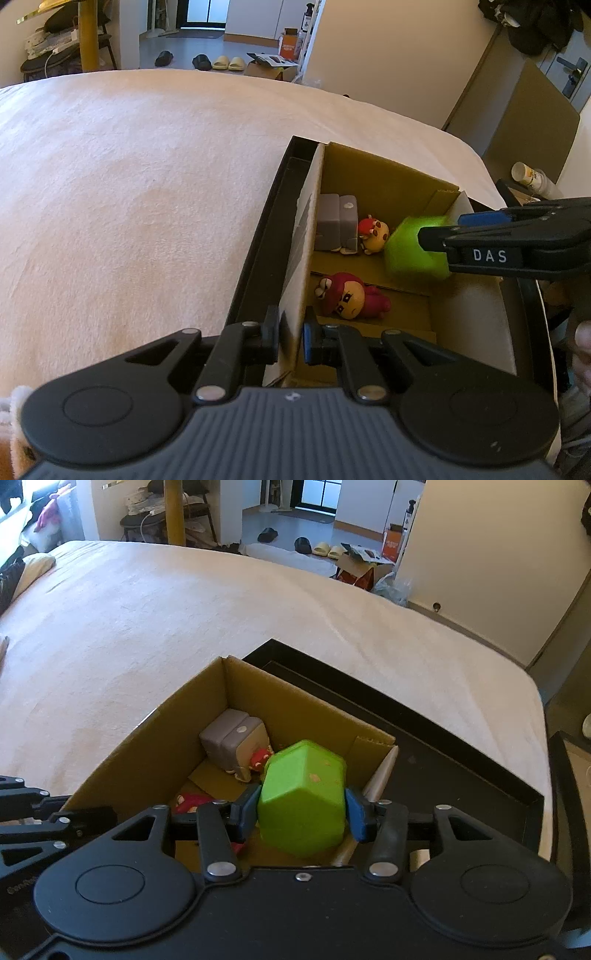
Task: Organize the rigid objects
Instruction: 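Carry the green cup into the cardboard box and open the right tool, then move the right tool back to the white charger plug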
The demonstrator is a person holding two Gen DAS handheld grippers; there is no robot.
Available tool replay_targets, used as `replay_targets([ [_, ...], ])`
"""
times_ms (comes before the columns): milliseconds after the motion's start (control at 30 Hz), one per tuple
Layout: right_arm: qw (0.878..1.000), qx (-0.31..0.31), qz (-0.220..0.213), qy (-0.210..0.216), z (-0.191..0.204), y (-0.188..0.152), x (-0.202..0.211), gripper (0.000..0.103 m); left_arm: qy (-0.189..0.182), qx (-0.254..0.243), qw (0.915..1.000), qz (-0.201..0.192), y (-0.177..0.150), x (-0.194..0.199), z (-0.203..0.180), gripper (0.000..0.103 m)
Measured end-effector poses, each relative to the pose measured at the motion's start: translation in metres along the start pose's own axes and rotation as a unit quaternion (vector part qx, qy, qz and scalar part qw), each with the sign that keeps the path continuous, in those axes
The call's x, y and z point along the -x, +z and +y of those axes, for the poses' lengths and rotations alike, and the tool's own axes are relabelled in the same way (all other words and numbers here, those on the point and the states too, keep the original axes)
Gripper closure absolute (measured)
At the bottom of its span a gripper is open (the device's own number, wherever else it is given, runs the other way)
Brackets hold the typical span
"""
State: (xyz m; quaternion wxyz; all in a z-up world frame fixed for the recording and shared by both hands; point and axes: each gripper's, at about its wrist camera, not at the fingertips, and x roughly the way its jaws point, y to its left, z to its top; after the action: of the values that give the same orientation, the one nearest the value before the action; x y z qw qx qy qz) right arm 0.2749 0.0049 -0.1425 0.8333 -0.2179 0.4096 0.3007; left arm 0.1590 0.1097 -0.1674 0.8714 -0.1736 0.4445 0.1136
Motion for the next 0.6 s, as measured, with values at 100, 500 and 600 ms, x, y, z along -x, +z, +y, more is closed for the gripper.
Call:
replay_targets([
  [100,1.000,0.004,-0.006,-0.006,0.001,-0.001,0.005,0.056,0.000,0.001,1.0000,0.000,0.000,0.000,0.001,0.092],
  [500,0.999,-0.020,-0.034,0.004,-0.017,-0.008,0.040,0.055,0.004,-0.003,1.0000,-0.001,0.000,0.001,-0.002,0.092],
  [600,0.999,-0.033,-0.039,0.005,-0.025,-0.009,0.046,0.055,0.005,-0.003,1.0000,-0.001,0.000,0.002,-0.003,0.092],
])
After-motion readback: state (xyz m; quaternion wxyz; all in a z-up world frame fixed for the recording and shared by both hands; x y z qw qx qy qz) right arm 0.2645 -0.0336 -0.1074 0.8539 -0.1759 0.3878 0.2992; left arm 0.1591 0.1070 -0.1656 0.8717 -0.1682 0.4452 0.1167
